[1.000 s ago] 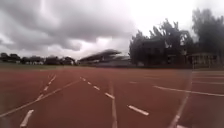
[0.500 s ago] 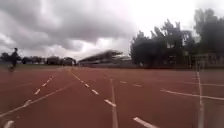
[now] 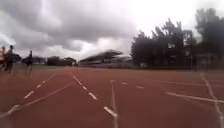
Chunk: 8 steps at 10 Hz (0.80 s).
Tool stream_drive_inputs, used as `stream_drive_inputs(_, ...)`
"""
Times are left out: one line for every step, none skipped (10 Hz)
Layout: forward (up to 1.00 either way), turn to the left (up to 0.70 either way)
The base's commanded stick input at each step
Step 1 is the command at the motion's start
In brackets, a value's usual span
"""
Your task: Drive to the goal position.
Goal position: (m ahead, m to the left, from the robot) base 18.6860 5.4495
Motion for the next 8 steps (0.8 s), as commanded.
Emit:
stream_drive_inputs(0.7, -0.21)
stream_drive_inputs(0.7, -0.29)
stream_drive_inputs(0.7, -0.07)
stream_drive_inputs(0.7, 0.0)
stream_drive_inputs(0.7, 0.0)
stream_drive_inputs(0.7, 0.0)
stream_drive_inputs(0.7, 0.0)
stream_drive_inputs(0.7, 0.0)
